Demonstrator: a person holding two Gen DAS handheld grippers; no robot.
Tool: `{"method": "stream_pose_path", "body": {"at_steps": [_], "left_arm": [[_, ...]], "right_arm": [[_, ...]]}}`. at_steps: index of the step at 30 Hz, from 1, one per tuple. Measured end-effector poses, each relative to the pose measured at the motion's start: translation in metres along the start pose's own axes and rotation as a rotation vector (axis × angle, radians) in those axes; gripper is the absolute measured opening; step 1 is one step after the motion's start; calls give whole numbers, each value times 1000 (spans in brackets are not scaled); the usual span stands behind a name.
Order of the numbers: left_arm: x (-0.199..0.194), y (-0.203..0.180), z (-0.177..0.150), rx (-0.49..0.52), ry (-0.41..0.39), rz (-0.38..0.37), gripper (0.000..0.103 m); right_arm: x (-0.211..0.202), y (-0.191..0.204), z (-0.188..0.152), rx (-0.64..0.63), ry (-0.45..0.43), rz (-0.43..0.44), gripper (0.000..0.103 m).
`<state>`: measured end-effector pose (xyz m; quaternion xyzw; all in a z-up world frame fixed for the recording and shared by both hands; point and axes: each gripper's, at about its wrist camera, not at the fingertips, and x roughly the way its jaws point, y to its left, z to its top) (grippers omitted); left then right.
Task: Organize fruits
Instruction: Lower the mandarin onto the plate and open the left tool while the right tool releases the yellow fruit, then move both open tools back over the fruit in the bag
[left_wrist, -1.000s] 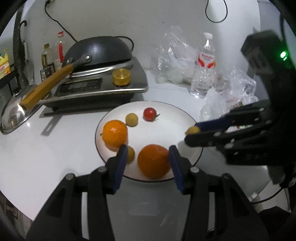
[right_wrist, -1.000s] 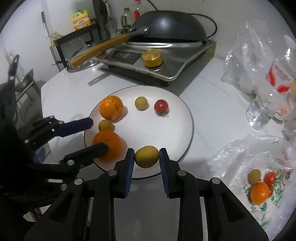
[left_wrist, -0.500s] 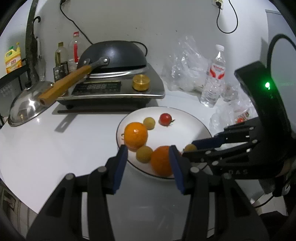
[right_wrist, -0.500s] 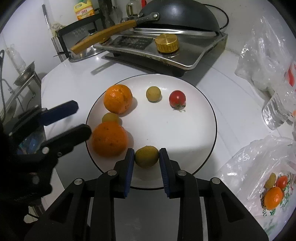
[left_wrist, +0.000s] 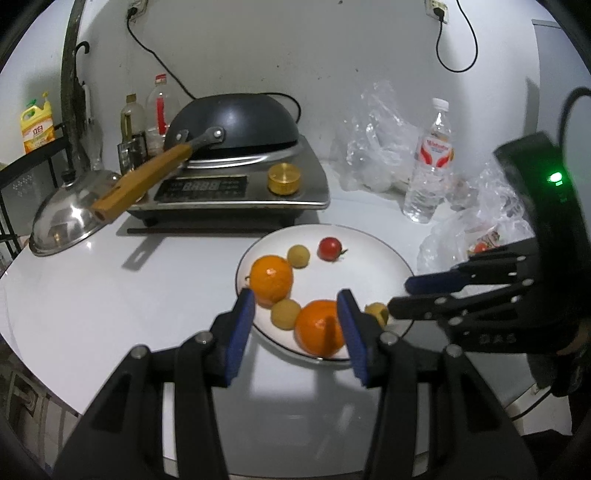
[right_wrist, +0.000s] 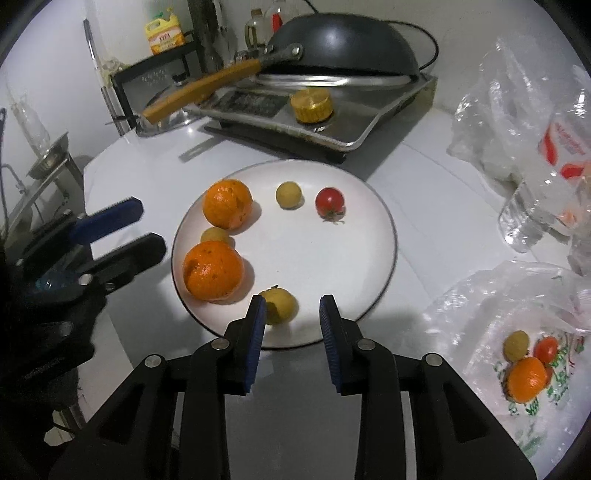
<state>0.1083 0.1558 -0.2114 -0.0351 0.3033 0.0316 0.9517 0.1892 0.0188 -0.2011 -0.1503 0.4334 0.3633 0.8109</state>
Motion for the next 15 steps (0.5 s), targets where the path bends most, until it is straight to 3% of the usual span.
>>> {"method": "stream_pose_path", "body": {"at_steps": [15], "left_arm": [[-6, -72, 20, 72, 15, 15, 48]], "right_arm": [[-73, -44, -30, 55, -132, -24, 32]]}}
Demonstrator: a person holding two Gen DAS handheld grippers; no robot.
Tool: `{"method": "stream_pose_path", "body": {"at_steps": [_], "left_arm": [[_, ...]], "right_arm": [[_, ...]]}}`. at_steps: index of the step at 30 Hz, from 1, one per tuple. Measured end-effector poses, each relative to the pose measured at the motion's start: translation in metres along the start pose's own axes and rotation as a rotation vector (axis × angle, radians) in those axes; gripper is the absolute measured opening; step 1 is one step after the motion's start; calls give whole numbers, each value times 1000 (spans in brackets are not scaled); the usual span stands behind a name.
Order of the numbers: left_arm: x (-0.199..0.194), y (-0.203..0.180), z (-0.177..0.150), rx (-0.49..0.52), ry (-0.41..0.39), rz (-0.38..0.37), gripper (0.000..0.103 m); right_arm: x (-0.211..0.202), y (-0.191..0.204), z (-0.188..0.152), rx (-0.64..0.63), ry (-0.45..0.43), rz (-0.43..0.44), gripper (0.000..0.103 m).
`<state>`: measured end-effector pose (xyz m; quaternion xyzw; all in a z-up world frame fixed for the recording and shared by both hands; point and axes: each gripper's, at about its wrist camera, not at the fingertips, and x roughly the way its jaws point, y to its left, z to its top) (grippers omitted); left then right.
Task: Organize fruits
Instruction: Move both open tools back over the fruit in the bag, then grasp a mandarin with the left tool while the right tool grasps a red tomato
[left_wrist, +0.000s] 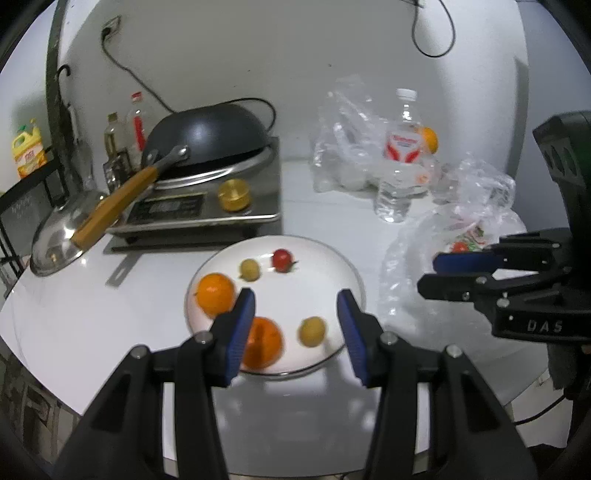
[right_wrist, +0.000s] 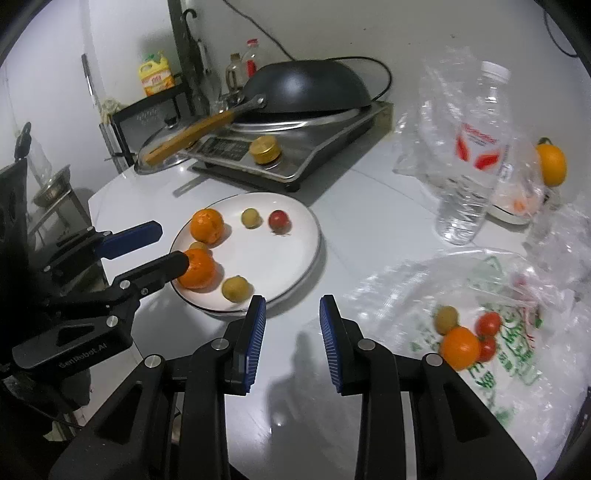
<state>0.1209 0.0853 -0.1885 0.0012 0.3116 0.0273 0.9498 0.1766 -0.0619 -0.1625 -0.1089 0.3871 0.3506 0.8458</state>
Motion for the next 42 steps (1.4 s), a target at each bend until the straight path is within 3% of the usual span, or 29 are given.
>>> {"method": "stream_pose_path", "body": {"at_steps": [7, 13, 19, 34, 42], "left_arm": [[-8, -35, 12, 34, -33, -33, 48], [4, -62, 15, 65, 12, 1, 48], [15, -91, 16, 97, 38, -18, 48], [45, -173, 20, 223, 73, -140, 48], [75, -204, 22, 283, 110, -162, 48]], "right_arm": [[-27, -22, -10, 15, -45, -13, 32], [-40, -47, -26, 38, -56, -22, 32], [-54, -74, -40, 73, -69, -32, 32], [-71, -140, -74, 176, -76, -105, 32], [-66, -170, -82, 221, -79, -100, 32]]}}
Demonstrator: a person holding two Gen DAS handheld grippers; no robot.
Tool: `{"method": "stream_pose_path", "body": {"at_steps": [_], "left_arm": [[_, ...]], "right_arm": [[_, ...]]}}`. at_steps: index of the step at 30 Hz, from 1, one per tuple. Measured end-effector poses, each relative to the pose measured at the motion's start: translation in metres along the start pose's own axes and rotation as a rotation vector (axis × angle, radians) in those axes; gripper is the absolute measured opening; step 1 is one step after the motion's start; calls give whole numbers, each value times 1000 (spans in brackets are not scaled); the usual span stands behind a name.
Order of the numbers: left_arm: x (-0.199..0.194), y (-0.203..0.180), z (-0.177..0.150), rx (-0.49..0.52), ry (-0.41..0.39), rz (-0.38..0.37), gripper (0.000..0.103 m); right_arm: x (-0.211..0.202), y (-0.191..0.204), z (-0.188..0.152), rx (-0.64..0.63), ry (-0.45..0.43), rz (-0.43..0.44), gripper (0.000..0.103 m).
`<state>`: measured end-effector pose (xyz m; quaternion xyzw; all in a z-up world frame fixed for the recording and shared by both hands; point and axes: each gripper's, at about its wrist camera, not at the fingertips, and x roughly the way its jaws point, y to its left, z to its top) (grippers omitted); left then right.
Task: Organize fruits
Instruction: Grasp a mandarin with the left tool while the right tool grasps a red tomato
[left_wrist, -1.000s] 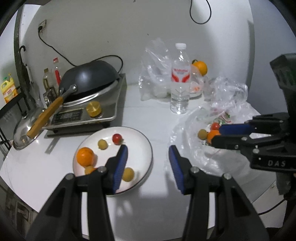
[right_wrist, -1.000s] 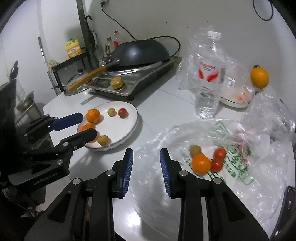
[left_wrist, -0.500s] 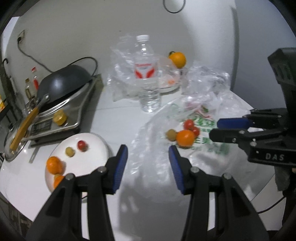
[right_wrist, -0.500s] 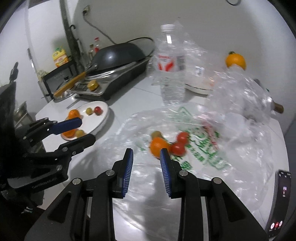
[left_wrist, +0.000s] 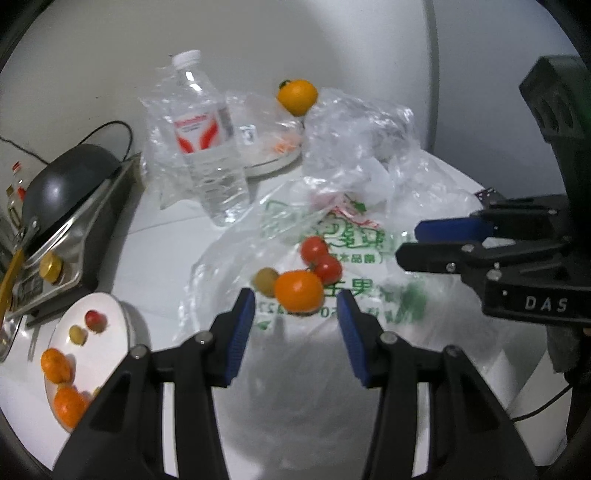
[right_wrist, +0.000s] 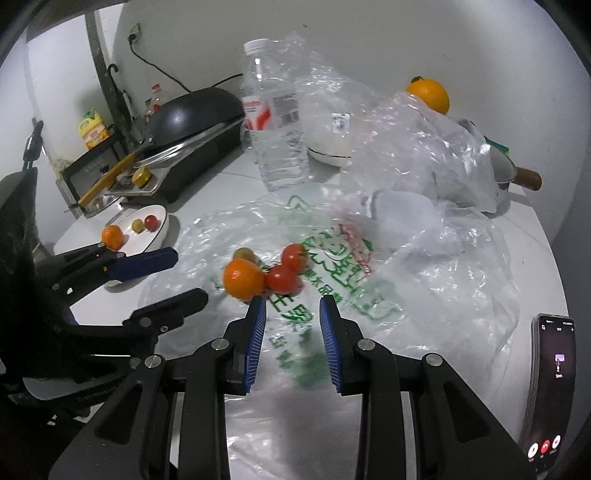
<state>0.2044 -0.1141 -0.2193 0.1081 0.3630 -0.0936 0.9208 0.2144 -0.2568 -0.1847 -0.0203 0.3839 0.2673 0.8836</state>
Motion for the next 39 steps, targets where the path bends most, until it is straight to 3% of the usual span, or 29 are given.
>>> {"method": "stream_pose_path", "body": {"at_steps": [14, 18, 24, 26, 30, 39], "left_arm": [[46, -3, 9, 3, 81, 22, 48], [54, 0, 9, -8, 94, 14, 60], [63, 7, 10, -19, 119, 2, 60], [66, 9, 7, -21, 126, -3, 57], [65, 12, 5, -12, 110, -35, 42], [44, 23, 1, -39, 77, -71, 41]], "right_arm": [[23, -29, 2, 31, 32, 49, 32], [28, -29, 3, 36, 42, 63, 32], [36, -22, 11, 17, 57, 68, 32], [41, -19, 13, 15, 65, 64, 32], [50, -15, 15, 13, 83, 61, 32], [71, 1, 23, -6, 124, 64, 32]]}}
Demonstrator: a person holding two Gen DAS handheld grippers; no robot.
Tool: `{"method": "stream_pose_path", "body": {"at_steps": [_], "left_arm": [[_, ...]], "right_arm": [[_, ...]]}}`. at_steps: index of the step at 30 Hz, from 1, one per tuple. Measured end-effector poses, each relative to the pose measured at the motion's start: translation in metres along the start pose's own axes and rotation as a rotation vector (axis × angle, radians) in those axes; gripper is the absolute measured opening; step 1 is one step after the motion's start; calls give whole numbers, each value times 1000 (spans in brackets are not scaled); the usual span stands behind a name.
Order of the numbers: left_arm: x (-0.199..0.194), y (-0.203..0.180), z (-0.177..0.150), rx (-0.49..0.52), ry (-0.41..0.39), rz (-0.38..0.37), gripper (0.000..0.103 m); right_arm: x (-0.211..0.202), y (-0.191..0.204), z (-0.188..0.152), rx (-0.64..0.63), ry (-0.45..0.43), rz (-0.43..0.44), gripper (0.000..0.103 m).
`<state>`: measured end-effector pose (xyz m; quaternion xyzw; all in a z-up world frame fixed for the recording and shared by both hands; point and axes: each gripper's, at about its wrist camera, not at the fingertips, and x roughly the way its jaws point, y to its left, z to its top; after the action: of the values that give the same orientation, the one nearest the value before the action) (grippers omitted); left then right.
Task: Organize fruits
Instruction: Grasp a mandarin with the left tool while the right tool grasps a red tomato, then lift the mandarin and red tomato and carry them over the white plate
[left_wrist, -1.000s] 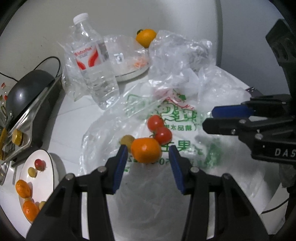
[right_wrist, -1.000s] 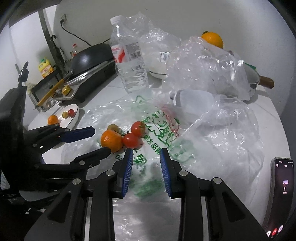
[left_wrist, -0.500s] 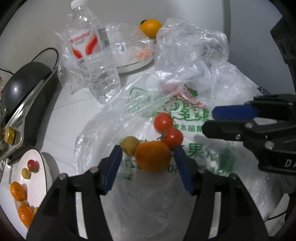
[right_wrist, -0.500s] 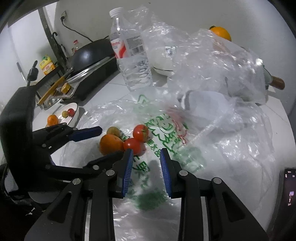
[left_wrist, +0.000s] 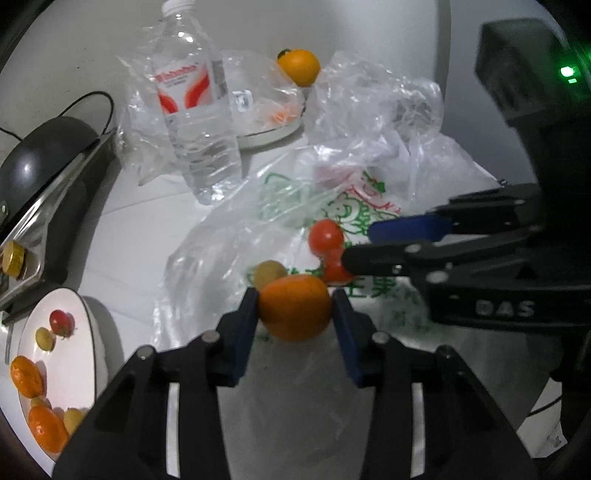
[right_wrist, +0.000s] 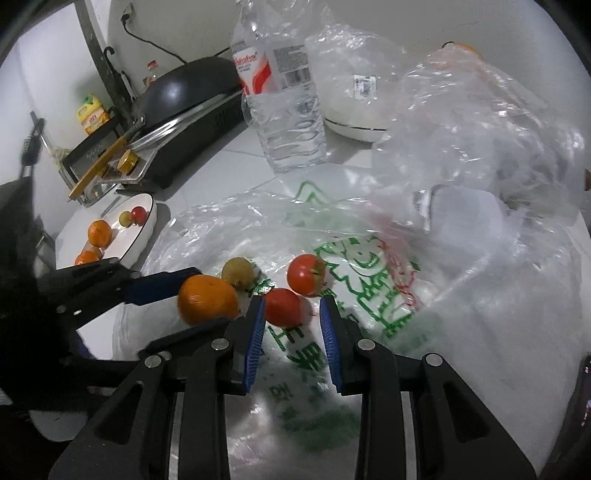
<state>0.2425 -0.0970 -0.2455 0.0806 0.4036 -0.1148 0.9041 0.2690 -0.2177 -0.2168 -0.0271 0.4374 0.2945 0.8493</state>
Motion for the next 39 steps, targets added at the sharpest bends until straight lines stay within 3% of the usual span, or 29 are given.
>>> {"method": "stream_pose_path", "body": {"at_steps": [23, 39], "left_arm": [[-43, 31, -13, -58, -88, 11, 41], [-83, 41, -24, -55, -160, 32, 41]], "right_arm": [[27, 20, 2, -29, 60, -92, 28], [-19, 54, 1, -62, -30, -122, 28]]}}
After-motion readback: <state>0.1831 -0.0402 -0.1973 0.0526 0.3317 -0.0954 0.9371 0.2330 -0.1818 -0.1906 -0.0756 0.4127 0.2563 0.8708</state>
